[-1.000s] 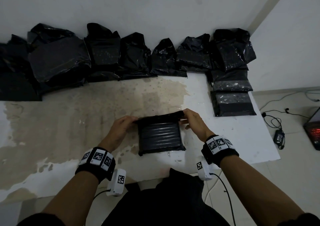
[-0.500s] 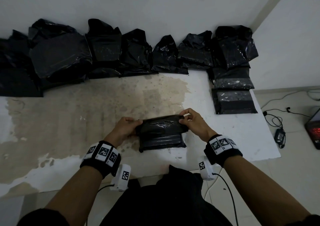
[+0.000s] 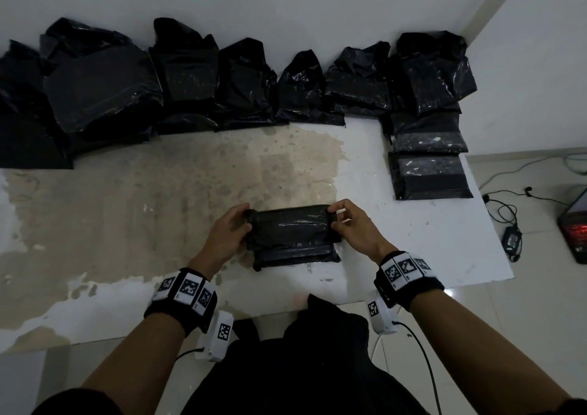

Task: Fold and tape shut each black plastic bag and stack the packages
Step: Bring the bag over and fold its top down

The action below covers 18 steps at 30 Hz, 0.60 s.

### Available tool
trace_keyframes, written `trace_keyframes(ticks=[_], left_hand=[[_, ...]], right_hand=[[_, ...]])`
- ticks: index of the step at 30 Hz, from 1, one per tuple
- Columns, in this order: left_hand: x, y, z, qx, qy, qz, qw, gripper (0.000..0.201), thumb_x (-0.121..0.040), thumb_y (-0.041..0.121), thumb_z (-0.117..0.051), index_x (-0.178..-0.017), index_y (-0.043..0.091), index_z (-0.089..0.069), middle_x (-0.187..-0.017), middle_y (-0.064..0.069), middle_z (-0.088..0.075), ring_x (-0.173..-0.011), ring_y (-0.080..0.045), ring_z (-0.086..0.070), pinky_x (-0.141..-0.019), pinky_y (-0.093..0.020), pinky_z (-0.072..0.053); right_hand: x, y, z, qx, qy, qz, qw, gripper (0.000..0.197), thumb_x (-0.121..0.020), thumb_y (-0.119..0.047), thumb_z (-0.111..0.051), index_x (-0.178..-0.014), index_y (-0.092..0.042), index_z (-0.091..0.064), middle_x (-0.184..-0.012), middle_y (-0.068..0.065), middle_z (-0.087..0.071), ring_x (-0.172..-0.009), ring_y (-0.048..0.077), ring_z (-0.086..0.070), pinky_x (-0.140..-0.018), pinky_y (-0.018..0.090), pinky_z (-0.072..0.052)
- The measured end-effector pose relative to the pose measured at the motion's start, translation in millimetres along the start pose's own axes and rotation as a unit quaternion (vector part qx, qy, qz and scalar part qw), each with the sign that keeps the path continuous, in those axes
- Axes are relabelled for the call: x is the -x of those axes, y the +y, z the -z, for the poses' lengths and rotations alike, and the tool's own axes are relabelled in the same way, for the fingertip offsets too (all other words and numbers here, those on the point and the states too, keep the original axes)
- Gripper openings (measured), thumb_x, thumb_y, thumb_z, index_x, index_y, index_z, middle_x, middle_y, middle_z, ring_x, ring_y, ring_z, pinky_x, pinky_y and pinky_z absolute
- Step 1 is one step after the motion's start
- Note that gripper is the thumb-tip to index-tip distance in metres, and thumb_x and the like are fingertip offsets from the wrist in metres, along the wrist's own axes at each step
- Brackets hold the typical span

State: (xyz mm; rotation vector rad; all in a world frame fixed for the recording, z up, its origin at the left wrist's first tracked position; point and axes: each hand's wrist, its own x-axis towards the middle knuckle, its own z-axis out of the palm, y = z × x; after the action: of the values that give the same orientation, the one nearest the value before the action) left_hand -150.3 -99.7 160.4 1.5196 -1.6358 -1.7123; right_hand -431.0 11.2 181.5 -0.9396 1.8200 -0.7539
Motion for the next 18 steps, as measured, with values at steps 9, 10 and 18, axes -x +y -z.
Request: trace_keyframes(ticks=[9, 10, 18], left_hand=[[19.4, -8.4, -35.9, -0.374, 0.035, -0.308, 0.874, 0.051, -0.105, 0.04, -0.037, -0.147, 0.012, -0.047, -0.155, -0.006, -0.041, -0.145, -0.027, -0.035, -0.119, -0.045, -0.027], [20.3, -10.7, -41.7, -0.405, 0.013, -0.321, 0.856, 0.052, -0.106, 0.039, -0.034, -0.15, 0.012, -0.043, -0.158, -0.005, -0.037, -0.149, -0.029, -0.028, -0.122, -0.047, -0.022], [18.2, -28.6, -45.5, -0.489, -0.017, -0.364, 0.792, 0.05, -0.101, 0.022, -0.037, -0.148, 0.01, -0.045, -0.161, -0.007, -0.033, -0.152, -0.028, -0.022, -0.121, -0.054, -0.022]], right_hand=[[15.8, 13.2, -18.1, 0.218, 0.153, 0.212, 0.94, 0.028, -0.083, -0.024, -0.067, -0.11, -0.021, -0.062, -0.119, 0.002, -0.05, -0.108, 0.025, -0.052, -0.092, 0.04, -0.046], [17.1, 11.9, -21.9, 0.245, 0.16, 0.242, 0.925, 0.03, -0.084, -0.029, -0.067, -0.112, -0.02, -0.063, -0.123, 0.003, -0.051, -0.112, 0.027, -0.052, -0.093, 0.042, -0.044], [24.4, 25.0, -61.1, 0.408, 0.089, 0.336, 0.844, 0.044, -0.103, -0.035, -0.05, -0.143, -0.017, -0.055, -0.154, 0.011, -0.044, -0.148, 0.032, -0.033, -0.116, 0.046, -0.032]])
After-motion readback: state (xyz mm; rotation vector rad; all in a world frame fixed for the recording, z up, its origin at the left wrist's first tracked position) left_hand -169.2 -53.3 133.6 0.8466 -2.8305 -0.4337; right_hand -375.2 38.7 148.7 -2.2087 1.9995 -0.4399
